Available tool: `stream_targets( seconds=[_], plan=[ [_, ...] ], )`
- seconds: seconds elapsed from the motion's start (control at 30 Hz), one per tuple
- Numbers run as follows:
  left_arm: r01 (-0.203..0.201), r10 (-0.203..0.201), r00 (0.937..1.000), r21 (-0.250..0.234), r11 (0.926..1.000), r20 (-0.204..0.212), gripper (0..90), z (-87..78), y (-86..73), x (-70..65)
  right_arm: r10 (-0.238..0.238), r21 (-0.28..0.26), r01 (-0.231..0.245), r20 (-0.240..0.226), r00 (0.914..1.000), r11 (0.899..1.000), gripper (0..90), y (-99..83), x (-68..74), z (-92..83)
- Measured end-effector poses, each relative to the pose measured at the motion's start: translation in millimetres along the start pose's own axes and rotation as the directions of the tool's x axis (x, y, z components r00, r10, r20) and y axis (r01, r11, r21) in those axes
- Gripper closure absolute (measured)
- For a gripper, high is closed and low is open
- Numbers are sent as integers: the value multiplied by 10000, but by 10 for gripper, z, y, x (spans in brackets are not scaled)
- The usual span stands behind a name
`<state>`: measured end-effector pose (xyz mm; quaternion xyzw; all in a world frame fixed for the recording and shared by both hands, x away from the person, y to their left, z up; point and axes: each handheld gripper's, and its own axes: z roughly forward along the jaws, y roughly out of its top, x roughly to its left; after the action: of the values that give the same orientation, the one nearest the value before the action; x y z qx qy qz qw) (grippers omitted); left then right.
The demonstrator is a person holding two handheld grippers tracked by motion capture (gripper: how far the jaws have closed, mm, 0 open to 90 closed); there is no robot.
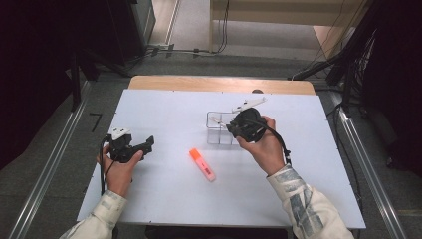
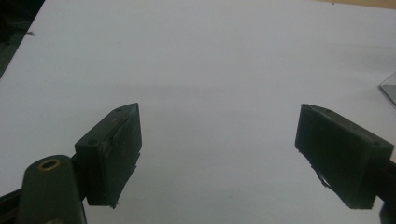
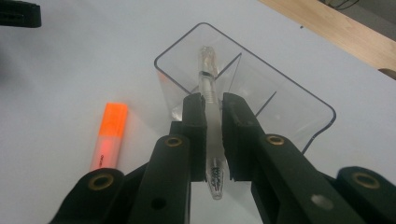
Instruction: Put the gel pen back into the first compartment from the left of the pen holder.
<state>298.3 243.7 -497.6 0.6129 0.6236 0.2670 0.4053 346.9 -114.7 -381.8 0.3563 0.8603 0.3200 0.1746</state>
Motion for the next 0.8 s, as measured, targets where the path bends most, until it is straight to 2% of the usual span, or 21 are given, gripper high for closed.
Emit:
stream_targets(
  seconds=[0.17, 0.23, 0.37, 0.63, 0.8],
  plan=[
    [-9, 9, 10000, 2, 10000, 8, 154, 1, 0, 1, -20, -95, 20, -15, 10000, 10000, 768, 48, 18, 32],
    [-17, 17, 10000, 6, 10000, -9, 154, -1, 0, 5, 115, -283, -118, -104, 9999, 9995, 647, 63, 18, 35],
    [-11, 11, 10000, -7, 10000, -7, 154, -1, 0, 7, 322, -571, -336, -253, 9992, 9978, 558, 67, 15, 26],
    [-30, 30, 10000, 9, 10000, -24, 154, -2, 0, 3, 660, -934, -696, -417, 9969, 9932, 444, -7, -25, 16],
    [-28, 28, 10000, -8, 10000, -11, 154, 2, -2, -1, 760, -1418, -822, -487, 9959, 9865, 384, -76, -34, 8]
  ],
)
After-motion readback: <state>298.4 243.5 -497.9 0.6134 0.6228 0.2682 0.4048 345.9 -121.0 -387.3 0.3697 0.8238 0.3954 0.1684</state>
